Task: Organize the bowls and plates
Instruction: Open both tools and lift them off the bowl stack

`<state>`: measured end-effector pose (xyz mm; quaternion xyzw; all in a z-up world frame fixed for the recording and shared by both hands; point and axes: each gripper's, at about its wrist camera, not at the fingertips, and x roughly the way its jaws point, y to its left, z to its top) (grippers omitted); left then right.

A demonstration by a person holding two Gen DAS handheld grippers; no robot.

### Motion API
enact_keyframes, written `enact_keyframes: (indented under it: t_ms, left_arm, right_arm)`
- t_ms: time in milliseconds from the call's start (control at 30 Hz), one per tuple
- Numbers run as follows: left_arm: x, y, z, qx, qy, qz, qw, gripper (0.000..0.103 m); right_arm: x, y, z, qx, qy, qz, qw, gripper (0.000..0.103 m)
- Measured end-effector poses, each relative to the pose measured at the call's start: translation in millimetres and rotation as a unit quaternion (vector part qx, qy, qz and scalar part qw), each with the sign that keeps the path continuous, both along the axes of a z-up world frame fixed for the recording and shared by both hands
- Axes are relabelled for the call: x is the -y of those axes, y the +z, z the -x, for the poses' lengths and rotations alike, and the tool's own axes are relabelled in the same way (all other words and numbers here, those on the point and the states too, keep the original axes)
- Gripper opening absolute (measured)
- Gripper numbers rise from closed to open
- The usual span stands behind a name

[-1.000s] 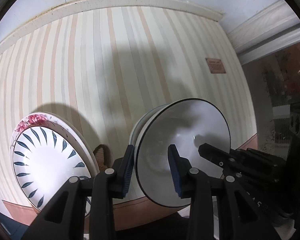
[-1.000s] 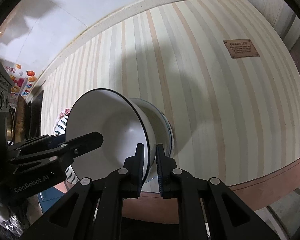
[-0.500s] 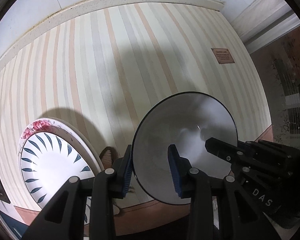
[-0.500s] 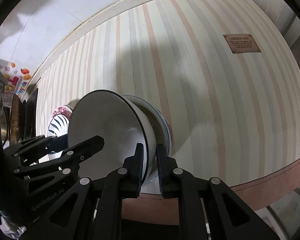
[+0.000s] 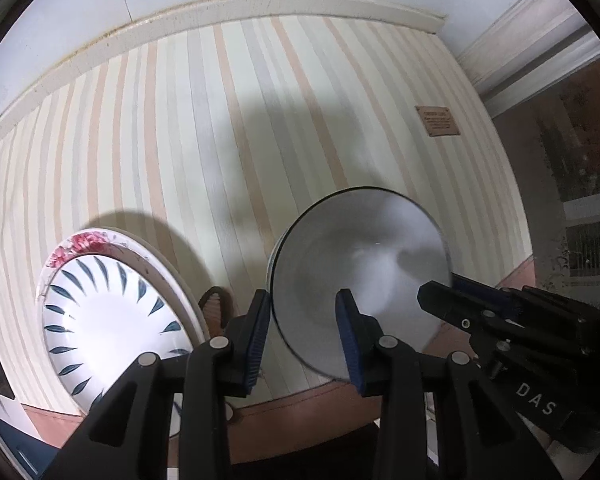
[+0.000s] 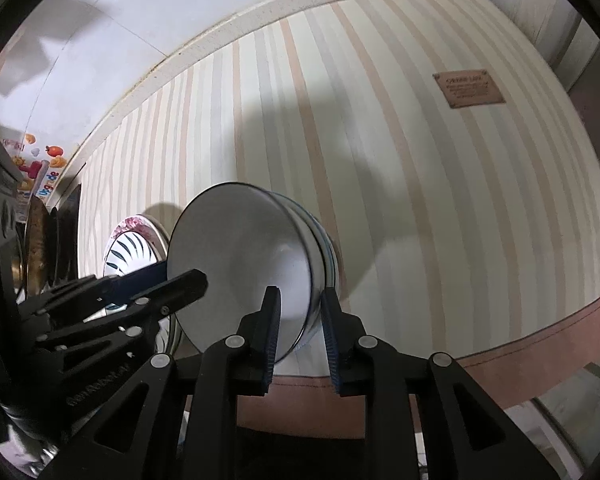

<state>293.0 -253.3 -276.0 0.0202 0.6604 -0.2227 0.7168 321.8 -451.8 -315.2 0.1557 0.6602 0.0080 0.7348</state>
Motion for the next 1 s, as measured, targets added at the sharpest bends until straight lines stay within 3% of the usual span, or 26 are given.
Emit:
enact_keyframes:
  t_ms: [67,233,333,400,500,533,867,1000]
  left_arm:
    - [-5,16,7,0.017,0.000,-0.003,0.9999,0.032]
    - [-19,51,28,0.048,0.003,-0.007,0.9988,0.034]
    - [-31,66,39,0.049,0.014,0.011,0.9987,0.044]
    - [-35,73,44,0.051,0.013,0.011,0.9986,0.051]
    - [-38,80,48,0.049,0.014,0.018,0.9985,0.078]
    - [-39,82,50,0.048,0.015,0.020,0.9985,0.081]
    - [-33,64,37,0.024,0.030,0.035,0.9987,0.087]
    - [-32,32,12,-0.031,0.053,0.067,0.9958,0.087]
  right_arm:
    - [-5,16,7,0.011,0.014,0.027,0.999,0.026]
    - [-18,61,30,0.059,0.043,0.081,0.994,0.070]
    - [-22,82,42,0.076,0.046,0.095,0.991,0.084]
    - [-21,94,51,0.080,0.044,0.103,0.991,0.086]
    - [-21,107,65,0.086,0.042,0.108,0.990,0.089]
    - [-22,110,67,0.086,0.043,0.107,0.990,0.090]
    - [-13,96,72,0.072,0.027,0.084,0.993,0.093]
    - [1,68,60,0.062,0.008,0.031,0.998,0.093]
